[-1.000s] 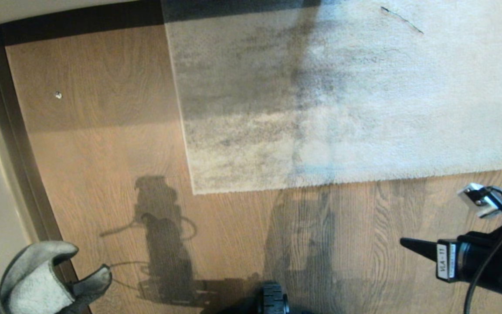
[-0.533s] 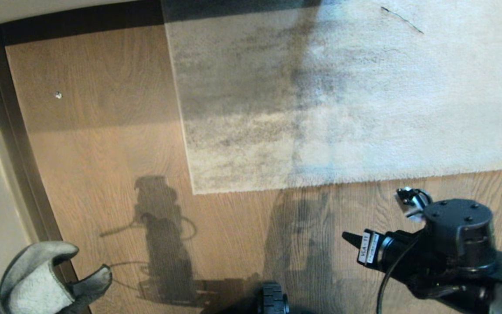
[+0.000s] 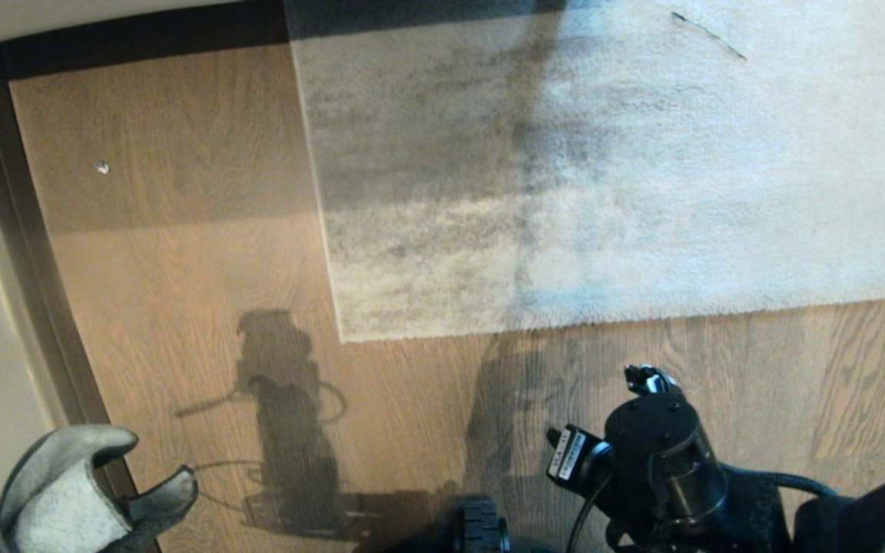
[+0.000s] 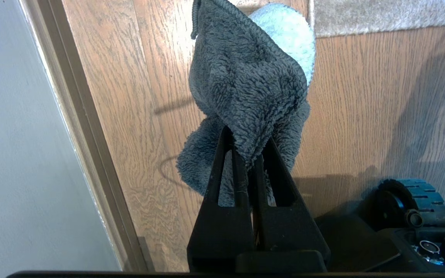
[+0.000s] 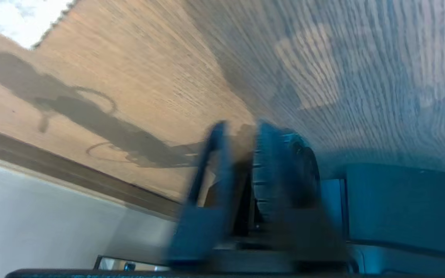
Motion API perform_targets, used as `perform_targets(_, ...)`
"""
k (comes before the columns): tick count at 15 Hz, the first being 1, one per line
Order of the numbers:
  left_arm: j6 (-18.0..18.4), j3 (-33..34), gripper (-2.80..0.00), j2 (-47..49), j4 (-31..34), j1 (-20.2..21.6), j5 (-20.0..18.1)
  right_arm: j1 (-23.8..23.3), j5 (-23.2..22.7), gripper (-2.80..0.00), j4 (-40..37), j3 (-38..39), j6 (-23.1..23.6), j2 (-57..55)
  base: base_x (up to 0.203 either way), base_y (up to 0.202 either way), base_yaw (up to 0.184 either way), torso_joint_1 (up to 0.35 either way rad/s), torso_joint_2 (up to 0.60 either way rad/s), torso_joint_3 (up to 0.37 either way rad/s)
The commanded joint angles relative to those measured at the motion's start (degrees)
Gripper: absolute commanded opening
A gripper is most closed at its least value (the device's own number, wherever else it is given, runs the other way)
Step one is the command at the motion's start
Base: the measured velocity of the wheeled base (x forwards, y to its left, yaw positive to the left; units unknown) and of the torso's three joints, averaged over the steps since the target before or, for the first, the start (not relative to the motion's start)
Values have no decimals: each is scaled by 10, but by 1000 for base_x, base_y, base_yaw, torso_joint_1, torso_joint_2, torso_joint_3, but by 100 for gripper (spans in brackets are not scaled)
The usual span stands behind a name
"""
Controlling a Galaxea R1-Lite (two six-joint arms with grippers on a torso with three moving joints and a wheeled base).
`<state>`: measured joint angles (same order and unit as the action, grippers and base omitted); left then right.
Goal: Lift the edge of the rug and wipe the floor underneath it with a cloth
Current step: Lift up the carpet
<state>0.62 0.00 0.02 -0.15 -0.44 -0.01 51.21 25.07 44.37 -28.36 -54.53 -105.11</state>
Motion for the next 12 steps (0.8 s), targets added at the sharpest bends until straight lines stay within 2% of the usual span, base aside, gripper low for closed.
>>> perform_targets(1,0,0,-280,0,0,0,0,3,16,0,5,-4,-8,-27,0,0,0,0,0,0)
perform_targets(3,0,0,-280,0,0,0,0,3,50,0,17,-13,-11,-56,0,0,0,0,0,0)
perform_targets(6,0,0,-280,0,0,0,0,3,65,0,96,-22,-16,-89,0,0,0,0,0,0)
perform_targets(12,0,0,-280,0,0,0,0,3,77,0,327,-26,-5,-157,0,0,0,0,0,0)
